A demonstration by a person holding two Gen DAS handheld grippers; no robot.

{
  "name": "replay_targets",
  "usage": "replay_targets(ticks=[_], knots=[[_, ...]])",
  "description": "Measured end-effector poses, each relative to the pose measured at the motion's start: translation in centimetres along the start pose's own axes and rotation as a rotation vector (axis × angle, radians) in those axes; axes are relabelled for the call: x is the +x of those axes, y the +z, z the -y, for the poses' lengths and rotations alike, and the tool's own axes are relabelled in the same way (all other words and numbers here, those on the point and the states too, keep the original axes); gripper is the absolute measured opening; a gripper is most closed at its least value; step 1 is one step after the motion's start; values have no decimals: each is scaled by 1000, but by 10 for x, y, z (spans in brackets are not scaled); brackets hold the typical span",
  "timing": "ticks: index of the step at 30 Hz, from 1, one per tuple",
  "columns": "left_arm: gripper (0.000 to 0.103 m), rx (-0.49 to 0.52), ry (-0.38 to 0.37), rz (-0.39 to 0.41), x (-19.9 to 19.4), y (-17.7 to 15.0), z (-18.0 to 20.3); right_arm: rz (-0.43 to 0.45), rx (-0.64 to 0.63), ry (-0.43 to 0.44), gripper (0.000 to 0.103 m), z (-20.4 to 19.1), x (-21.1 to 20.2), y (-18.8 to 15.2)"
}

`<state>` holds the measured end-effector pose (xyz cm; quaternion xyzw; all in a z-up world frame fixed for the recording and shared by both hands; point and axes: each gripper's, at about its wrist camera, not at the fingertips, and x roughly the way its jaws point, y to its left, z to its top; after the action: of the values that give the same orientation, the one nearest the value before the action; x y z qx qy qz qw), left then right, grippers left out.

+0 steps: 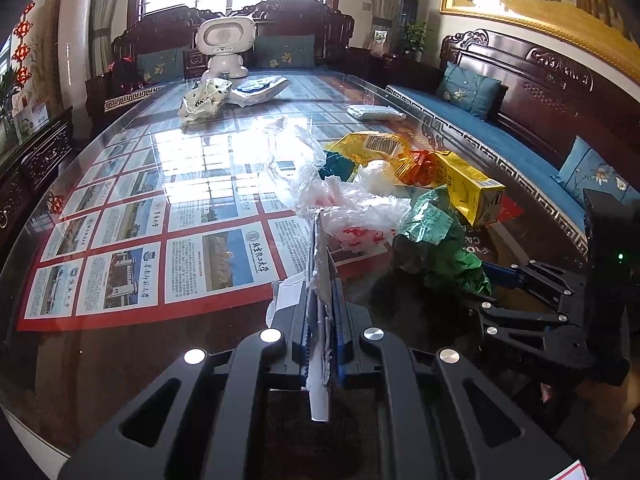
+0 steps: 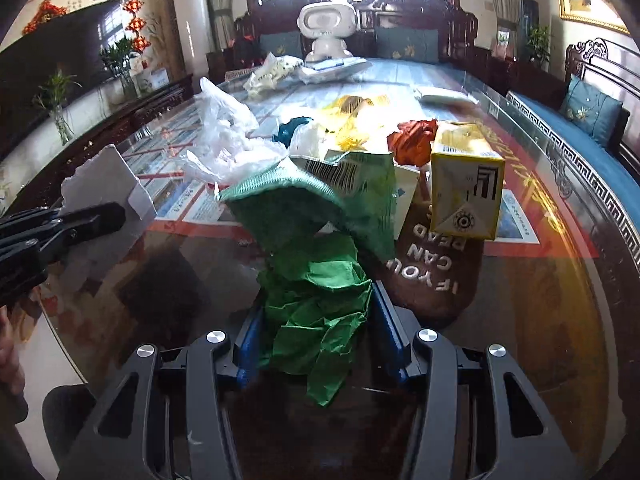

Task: Collect trash
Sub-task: 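Grasp the white paper scrap with the left tool while the right tool grasps green crumpled paper, then lower both held items into the yellow bin and open both tools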

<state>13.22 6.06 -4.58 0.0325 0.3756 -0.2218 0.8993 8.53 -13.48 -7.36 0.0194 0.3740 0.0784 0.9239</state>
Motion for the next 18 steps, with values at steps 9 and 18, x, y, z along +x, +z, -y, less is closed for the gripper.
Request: replay_targets(ticks=[9, 18], knots=[[10, 8, -35, 7, -16, -9, 11, 62, -23, 16, 43, 3, -35, -13], [10, 70, -72, 52, -56, -28, 44, 146, -23, -16, 43, 6, -89, -24]])
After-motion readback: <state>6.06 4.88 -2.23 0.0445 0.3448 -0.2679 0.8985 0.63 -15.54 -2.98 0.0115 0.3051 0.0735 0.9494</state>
